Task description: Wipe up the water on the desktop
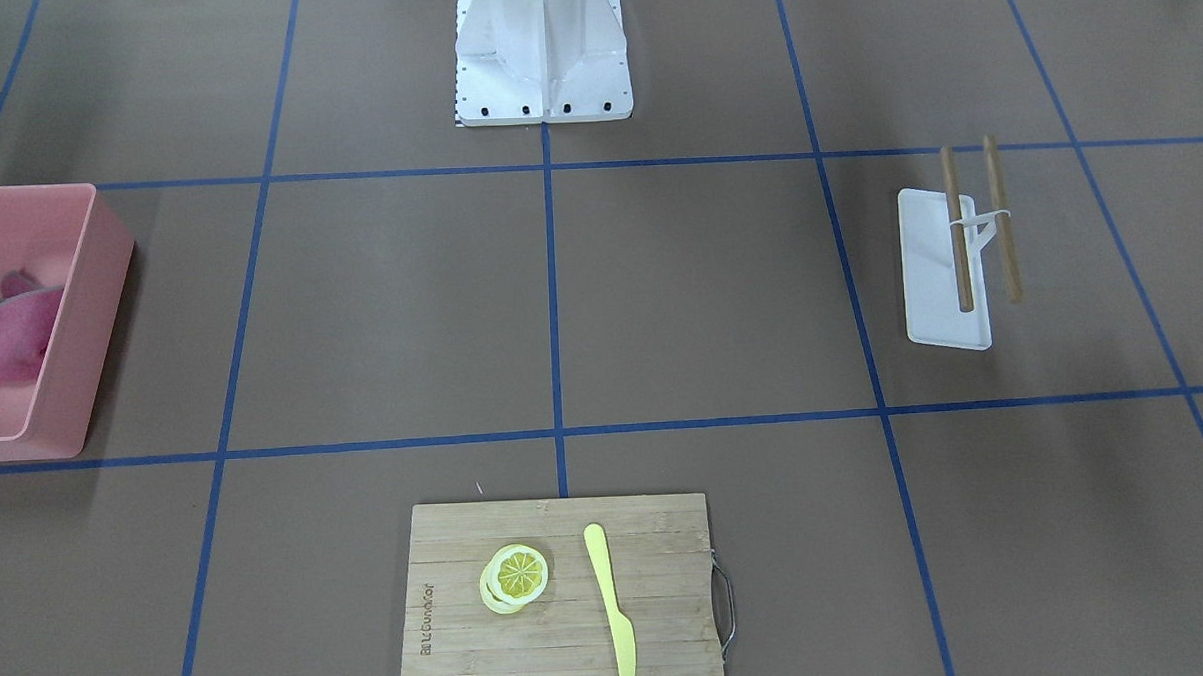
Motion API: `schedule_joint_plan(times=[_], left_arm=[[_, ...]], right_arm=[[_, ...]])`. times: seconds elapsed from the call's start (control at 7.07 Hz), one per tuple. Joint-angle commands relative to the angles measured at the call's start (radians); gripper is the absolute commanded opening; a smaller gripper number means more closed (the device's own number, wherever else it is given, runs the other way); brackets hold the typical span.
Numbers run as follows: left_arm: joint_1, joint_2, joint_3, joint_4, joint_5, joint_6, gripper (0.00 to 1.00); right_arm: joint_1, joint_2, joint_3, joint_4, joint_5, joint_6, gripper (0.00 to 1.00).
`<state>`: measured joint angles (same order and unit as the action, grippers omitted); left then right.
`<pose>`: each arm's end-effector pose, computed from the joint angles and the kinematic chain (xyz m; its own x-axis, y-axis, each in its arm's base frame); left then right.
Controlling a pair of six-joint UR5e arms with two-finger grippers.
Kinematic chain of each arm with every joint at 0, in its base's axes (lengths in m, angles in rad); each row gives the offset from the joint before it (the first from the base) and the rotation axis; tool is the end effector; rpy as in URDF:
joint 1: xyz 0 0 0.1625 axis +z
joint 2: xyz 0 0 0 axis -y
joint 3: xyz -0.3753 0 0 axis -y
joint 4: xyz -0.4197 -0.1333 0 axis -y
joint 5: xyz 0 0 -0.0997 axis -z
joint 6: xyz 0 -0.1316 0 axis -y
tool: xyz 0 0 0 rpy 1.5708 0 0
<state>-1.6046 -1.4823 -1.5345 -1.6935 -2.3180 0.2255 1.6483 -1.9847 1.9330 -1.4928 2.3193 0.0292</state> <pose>-0.0602 -0.4810 0.6853 0.7221 0.1979 -0.6629 -0.1310 0.9800 0.1499 0.0723 -0.3659 0.6216 0.7293 0.0680 0.6808 -0.0987 0.9951 0.0064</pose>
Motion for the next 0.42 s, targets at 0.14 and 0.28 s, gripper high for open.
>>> schedule_joint_plan(times=[0.14,0.28], left_arm=[[0.000,0.000,0.002,0.000,0.002,0.000,0.98],[0.000,-0.001,0.002,0.000,0.002,0.000,0.98]], right_arm=[[-0.002,0.004,0.006,0.000,0.000,0.000,1.00],[-0.005,0.004,0.007,0.000,0.000,0.000,1.00]])
